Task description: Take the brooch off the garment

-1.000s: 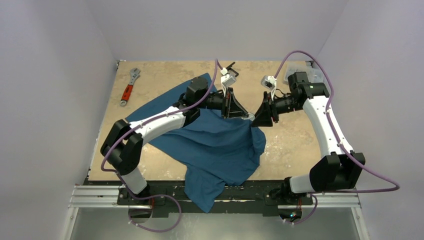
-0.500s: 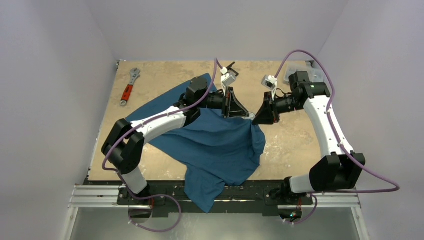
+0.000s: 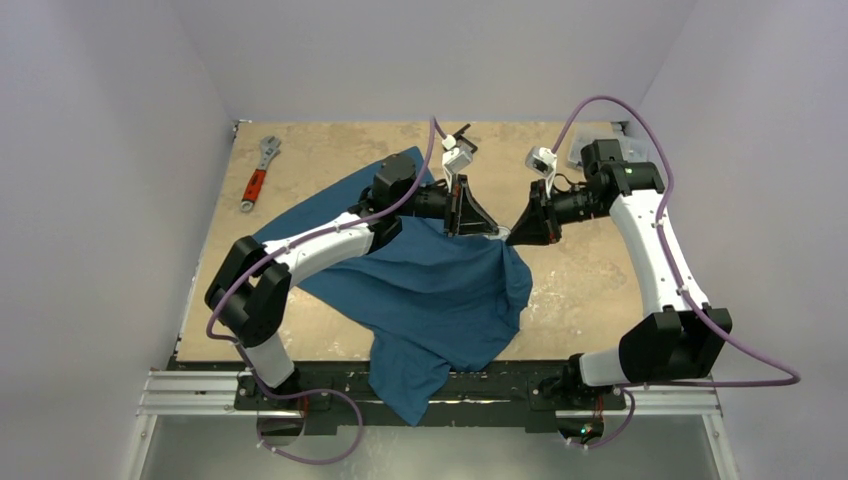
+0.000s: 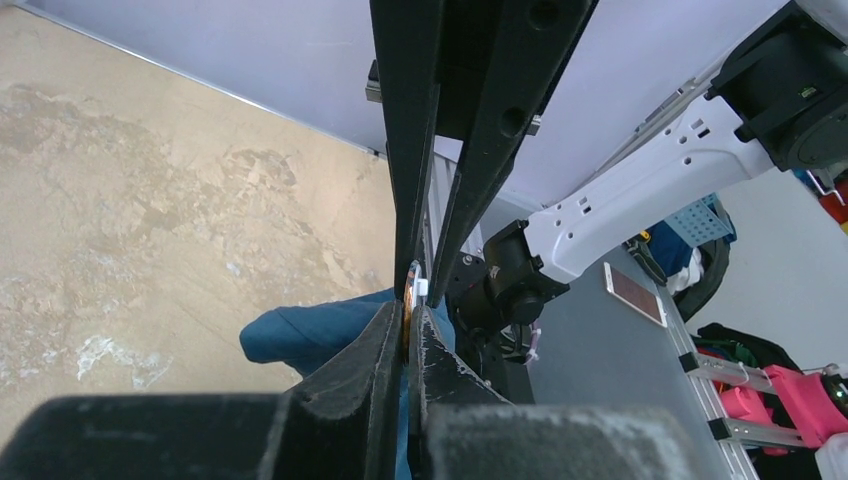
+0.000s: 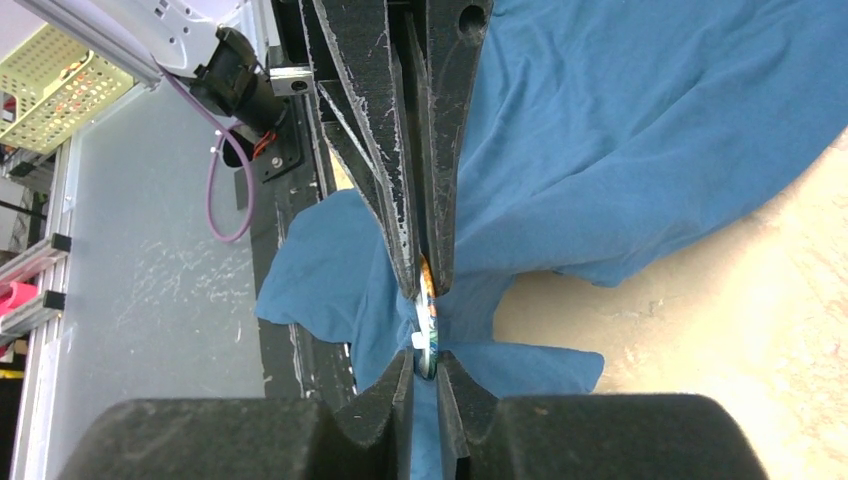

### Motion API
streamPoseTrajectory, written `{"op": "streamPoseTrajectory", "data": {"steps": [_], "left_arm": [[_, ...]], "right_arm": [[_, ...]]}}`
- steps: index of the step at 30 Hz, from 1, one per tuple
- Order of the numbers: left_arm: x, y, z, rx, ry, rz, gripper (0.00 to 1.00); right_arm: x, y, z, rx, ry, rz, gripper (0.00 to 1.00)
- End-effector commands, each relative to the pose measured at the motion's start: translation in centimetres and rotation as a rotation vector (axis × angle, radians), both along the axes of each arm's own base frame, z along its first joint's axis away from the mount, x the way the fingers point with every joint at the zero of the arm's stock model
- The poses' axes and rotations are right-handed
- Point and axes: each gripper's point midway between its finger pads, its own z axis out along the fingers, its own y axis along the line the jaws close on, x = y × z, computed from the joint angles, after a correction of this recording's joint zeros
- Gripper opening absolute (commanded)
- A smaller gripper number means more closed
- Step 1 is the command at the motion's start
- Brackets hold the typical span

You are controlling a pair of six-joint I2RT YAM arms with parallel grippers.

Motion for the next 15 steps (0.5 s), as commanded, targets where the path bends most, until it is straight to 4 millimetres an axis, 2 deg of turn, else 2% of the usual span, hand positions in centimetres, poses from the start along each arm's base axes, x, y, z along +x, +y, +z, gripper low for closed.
{"op": "streamPoseTrajectory", "data": {"steps": [1,7,9,10,12,13,15], "left_arm": [[-0.3,0.1,1.5,-0.046,-0.041,-0.017,0.00],[-0.5,0.1,1.3,-0.037,-0.050,-0.021,0.00],[-0.4,0.0,1.1,-0.025,-0.046,-0.019,0.00],[-0.3,0.1,1.1,-0.021,-0.048,-0.007,0.05],[0.0,0.4,1.1,-0.018,-0.067,0.021,0.28],[0.1,0.6,1.1,-0.014,-0.080,0.035,0.34],[0.3,0.9,1.2,-0.004,-0.112,0.062,0.41]], "right_arm": [[0.1,0.2,1.3,0.027,-0.035,0.012,0.14],[0.0,0.4,1.5,0.046,-0.023,0.024,0.07],[-0.2,0.4,1.6,0.052,-0.010,0.027,0.01],[-0.2,0.5,1.6,0.056,-0.003,0.025,0.00],[-0.4,0.5,1.3,0.060,0.021,0.021,0.00],[-0.5,0.6,1.1,0.060,0.035,0.019,0.00],[-0.5,0.4,0.6,0.045,0.074,-0.003,0.00]]}}
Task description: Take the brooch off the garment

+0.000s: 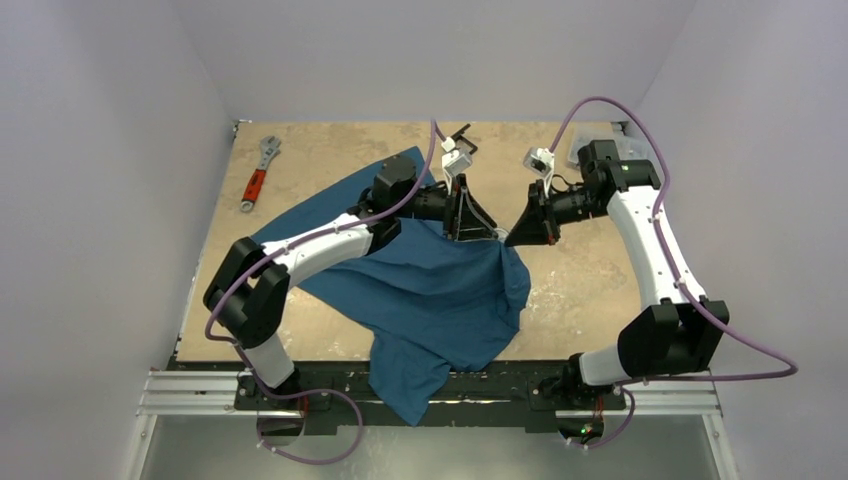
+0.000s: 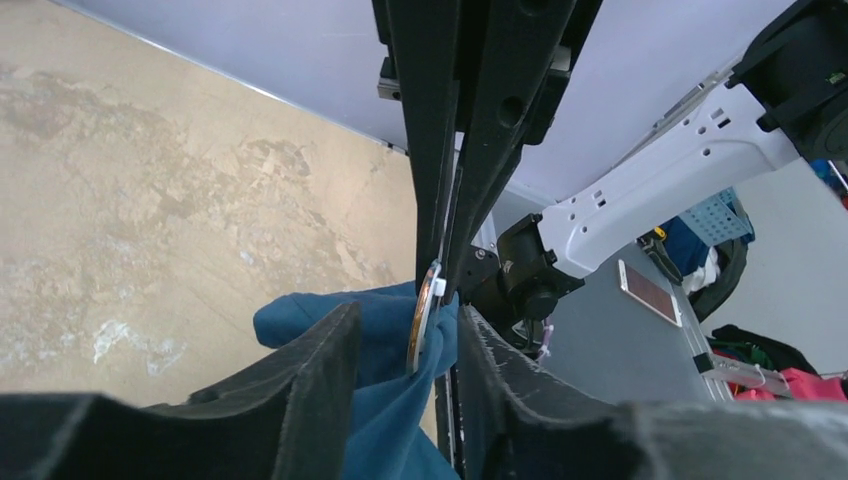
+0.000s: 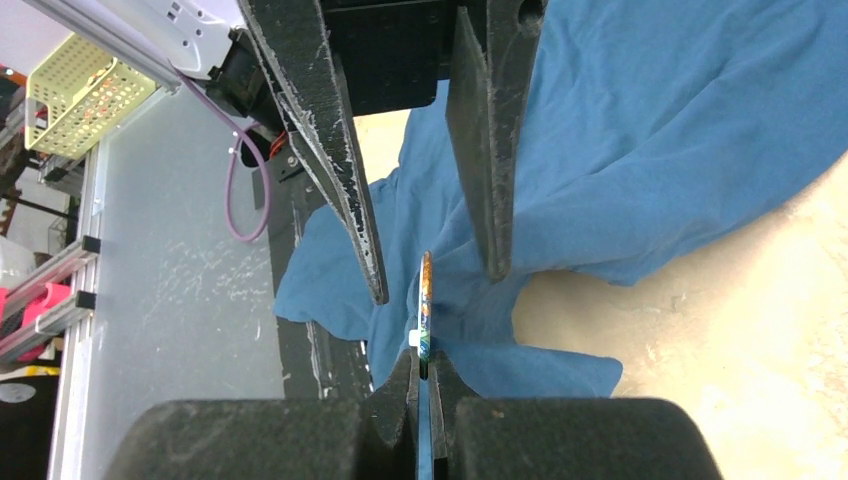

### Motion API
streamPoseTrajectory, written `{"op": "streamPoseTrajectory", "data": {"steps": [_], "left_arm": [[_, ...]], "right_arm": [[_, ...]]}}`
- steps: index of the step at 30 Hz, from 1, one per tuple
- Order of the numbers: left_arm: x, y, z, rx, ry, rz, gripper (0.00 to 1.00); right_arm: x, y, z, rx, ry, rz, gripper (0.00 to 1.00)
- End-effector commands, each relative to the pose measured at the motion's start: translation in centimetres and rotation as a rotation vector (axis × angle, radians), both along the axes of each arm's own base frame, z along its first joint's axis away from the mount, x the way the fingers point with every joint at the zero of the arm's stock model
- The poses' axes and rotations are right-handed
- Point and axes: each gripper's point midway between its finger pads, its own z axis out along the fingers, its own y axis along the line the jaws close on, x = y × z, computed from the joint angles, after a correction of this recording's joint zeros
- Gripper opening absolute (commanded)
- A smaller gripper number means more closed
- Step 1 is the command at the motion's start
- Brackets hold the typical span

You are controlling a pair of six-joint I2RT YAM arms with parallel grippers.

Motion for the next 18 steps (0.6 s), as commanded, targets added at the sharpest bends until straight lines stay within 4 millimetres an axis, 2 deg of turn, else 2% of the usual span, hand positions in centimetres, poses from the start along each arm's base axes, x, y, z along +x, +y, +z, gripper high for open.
{"op": "streamPoseTrajectory", "data": {"steps": [1,3,6,12,18], "left_arm": [[0.4,1.0,1.6,-0.012,-0.115,0.073,0.44],[0.6,1.3,1.6,-0.002,-0.147,0.101,0.52],[0.9,1.8,1.6,0.025,-0.194,0.147,0.55],[0.2,2.2,0.4,0.104,-0.311,0.178,0.56],[-0.9,1.3,-0.4,0.138,-0.364,0.148,0.55]], "right_arm": [[-0.3,0.3,0.7,0.030,0.048,-0.027,0.00],[0.1,0.2,0.4,0.022,0.062,-0.058,0.00],[0.6,0.4,0.5,0.034,0.080,-0.120,0.00],[0.0,0.5,-0.2,0.047,0.122,-0.171,0.00],[-0.6,0.4,-0.5,0.044,0.130,-0.179,0.00]]}}
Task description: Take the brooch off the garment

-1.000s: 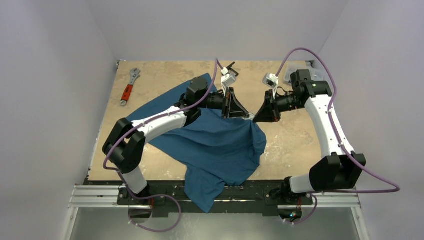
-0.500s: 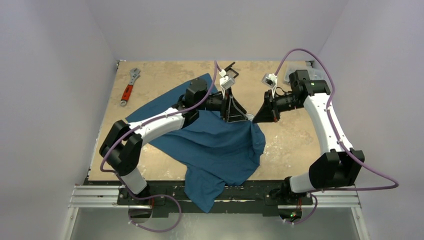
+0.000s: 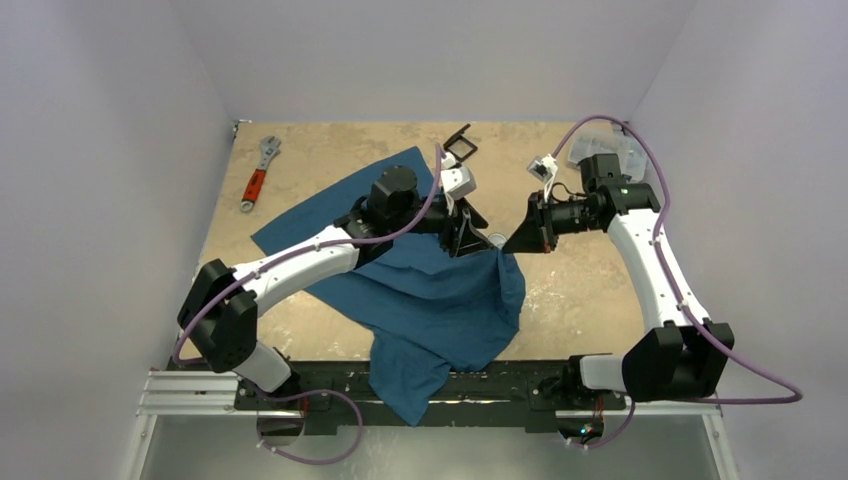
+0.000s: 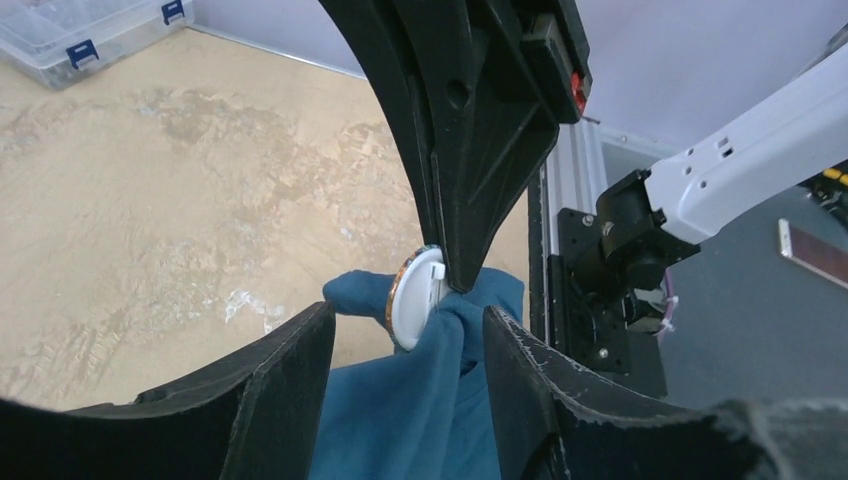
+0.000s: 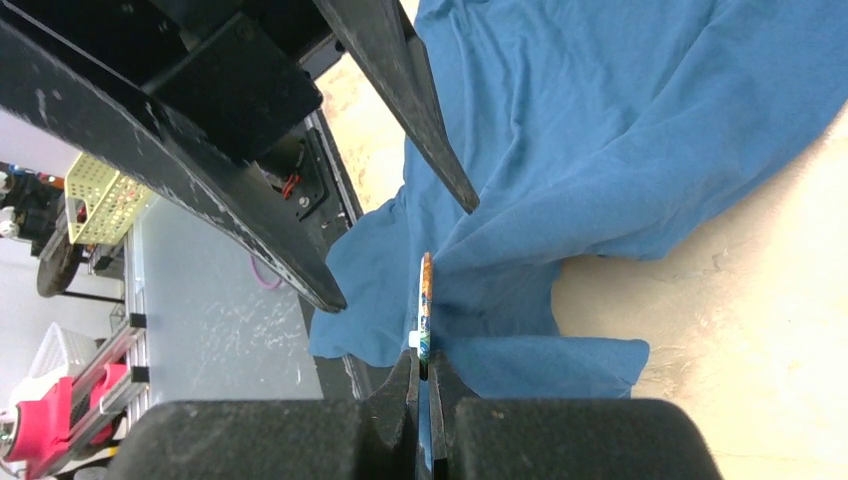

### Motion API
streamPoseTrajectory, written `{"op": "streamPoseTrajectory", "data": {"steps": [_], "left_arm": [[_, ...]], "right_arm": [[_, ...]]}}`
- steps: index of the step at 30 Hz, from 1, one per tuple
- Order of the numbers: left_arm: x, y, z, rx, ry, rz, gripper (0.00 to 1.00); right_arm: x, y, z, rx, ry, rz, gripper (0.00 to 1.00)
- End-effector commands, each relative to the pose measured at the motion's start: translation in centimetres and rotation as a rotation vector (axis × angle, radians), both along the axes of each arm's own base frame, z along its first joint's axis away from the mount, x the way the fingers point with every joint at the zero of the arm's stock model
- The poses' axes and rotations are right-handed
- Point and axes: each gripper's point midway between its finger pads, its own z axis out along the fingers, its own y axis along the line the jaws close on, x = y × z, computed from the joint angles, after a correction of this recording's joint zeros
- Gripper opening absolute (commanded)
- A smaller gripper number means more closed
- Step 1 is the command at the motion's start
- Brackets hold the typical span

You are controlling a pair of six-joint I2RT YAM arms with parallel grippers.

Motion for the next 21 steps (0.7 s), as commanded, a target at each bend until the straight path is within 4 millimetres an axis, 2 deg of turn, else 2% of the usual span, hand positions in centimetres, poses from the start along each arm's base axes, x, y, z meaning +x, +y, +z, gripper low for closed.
{"op": "streamPoseTrajectory", "data": {"steps": [1,8,16,21], "left_arm": [[-0.6,-0.3,-0.3,0.037,-0.099,0.001,0.55],[-1.5,-1.4,-0.2,0.043,-0.110,-0.014,0.49],[-1.1,-1.7,-0.5,0.054,-0.081,0.008,0.38],[-0.9,-2.2,-0.5,0.059,-0.083,0.007,0.37]], "right_arm": [[0.0,0.1,0.7,0.013,-0.022,-0.019,0.00],[-0.2,0.0,0.6,0.009,-0.024,-0.017,0.00],[-0.9,0.1,1.0,0.019,-0.062,0.018,0.00],[-1.1,0.1,1.1,0.024,-0.072,0.030,0.00]]}}
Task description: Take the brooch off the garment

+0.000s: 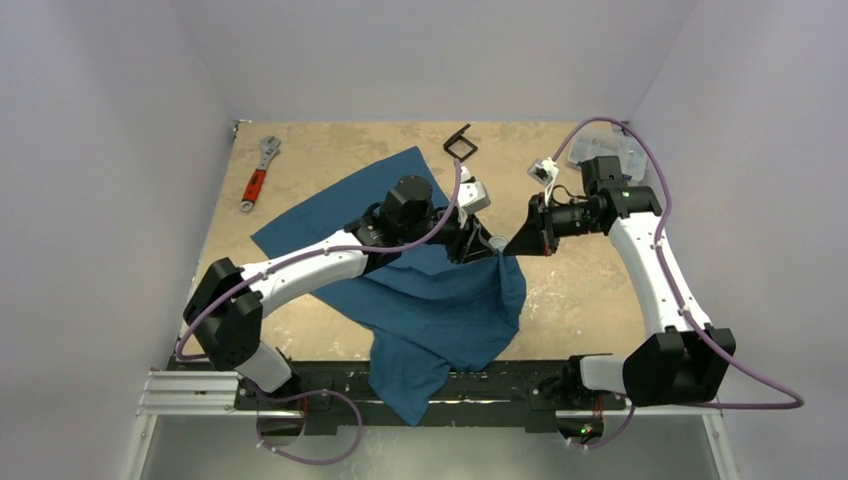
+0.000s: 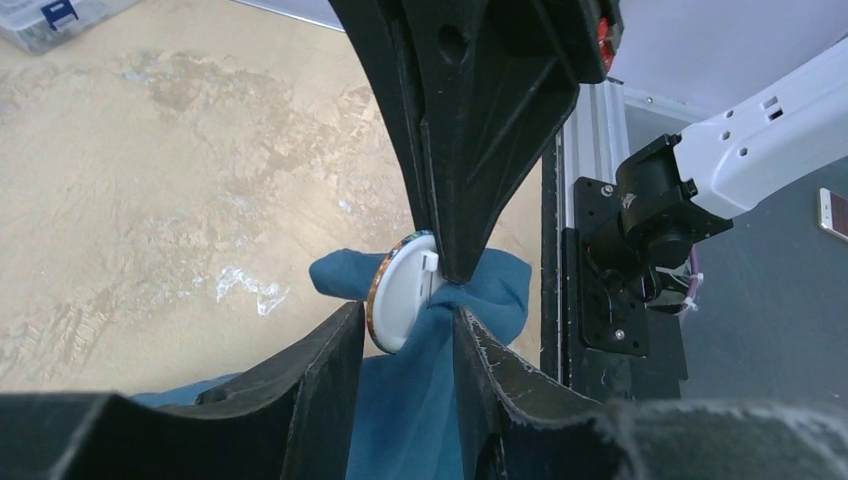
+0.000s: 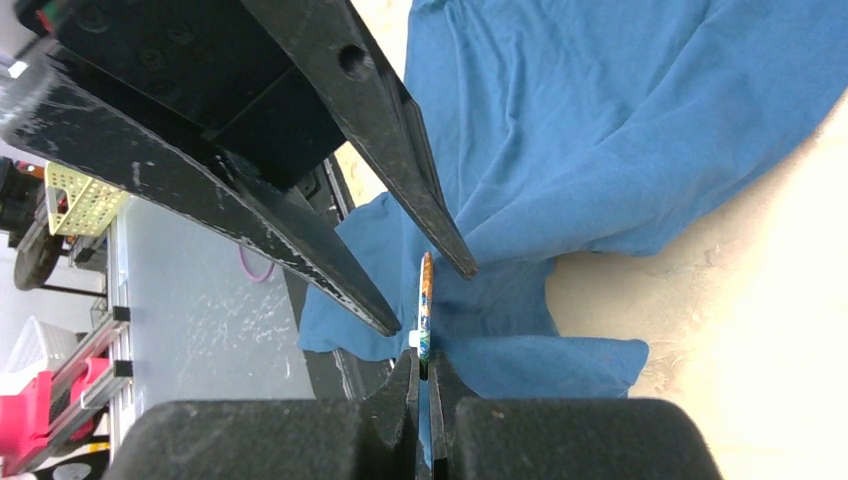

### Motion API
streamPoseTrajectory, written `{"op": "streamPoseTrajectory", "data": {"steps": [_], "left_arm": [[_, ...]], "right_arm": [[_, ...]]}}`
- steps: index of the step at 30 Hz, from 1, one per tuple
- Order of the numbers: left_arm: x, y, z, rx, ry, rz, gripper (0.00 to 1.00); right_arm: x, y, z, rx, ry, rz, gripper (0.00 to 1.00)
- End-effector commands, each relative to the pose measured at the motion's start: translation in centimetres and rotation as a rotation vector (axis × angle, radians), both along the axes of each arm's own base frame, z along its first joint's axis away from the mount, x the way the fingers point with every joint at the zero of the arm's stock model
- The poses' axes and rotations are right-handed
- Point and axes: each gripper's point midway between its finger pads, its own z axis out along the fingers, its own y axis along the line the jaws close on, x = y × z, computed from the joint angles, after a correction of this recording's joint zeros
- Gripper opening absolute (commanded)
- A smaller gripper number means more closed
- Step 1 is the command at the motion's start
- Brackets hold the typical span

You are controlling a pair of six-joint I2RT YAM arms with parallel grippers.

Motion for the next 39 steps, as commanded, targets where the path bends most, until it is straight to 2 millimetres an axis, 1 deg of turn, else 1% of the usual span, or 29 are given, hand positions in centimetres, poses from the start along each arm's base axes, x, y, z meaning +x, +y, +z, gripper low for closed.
{"op": "streamPoseTrajectory", "data": {"steps": [1,11,21,27,33,39], "left_arm": [[0.6,-0.9,1.8,-0.029,-0.039,0.003,0.37],[0.7,-1.3,2.2,-0.047,-0.025,0.003,0.34],[1.5,-1.5,2.0,-0.033,0.009,0.045,0.33],[2.2,-1.6,1.6,0.002,-0.009,0.078,0.31],[3.3,-1.4,1.1,0.052,-0.026,0.154,0.25],[3.6,-1.4,0.7,0.087,-0.047,0.188,0.19]], "right_arm": [[-0.8,0.3,1.4,0.038,-0.053,0.032,0.00],[-1.0,0.2,1.4,0.029,-0.074,0.047,0.00],[-1.1,0.2,1.6,0.031,-0.084,0.058,0.00],[-1.0,0.4,1.9,0.044,-0.080,0.055,0.00],[-0.9,0.4,2.1,0.047,-0.085,0.056,0.00],[-0.7,0.3,2.1,0.036,-0.086,0.051,0.00]]}}
